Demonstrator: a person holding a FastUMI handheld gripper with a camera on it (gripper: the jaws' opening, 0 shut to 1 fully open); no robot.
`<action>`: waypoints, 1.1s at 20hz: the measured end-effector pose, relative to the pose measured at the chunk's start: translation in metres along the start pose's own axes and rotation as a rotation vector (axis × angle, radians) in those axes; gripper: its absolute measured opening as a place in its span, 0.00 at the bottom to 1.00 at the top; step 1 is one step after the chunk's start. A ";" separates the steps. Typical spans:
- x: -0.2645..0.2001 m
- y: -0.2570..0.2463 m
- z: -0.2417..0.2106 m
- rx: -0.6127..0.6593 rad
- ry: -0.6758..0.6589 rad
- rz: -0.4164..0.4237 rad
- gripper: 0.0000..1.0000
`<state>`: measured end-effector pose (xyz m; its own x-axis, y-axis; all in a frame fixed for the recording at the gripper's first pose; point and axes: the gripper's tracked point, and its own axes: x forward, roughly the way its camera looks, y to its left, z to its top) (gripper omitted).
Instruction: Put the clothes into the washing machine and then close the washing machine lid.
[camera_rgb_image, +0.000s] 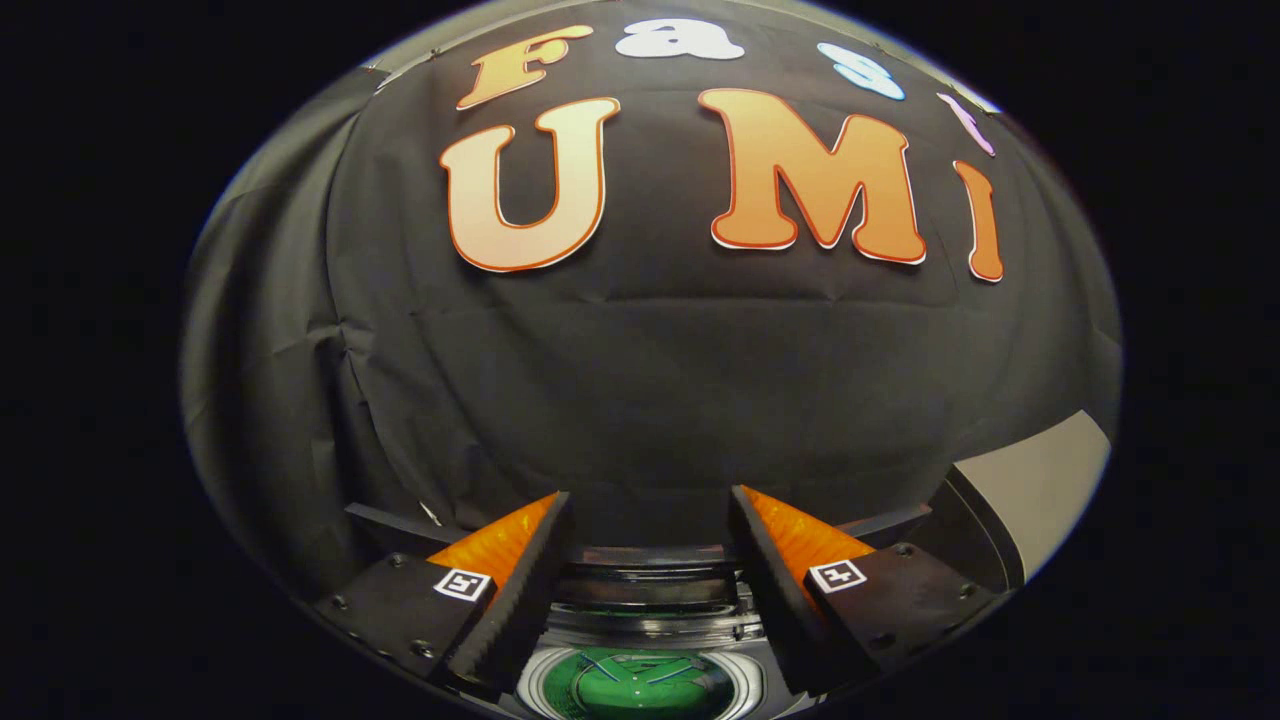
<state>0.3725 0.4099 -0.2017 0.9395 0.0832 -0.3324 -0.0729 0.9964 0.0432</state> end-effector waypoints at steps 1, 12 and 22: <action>-0.005 0.001 -0.002 0.001 -0.008 -0.001 1.00; -0.059 0.005 -0.033 -0.007 -0.039 0.002 1.00; -0.082 0.008 -0.053 -0.010 -0.106 0.024 0.99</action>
<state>0.2775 0.4115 -0.2242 0.9674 0.1056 -0.2302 -0.0990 0.9943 0.0400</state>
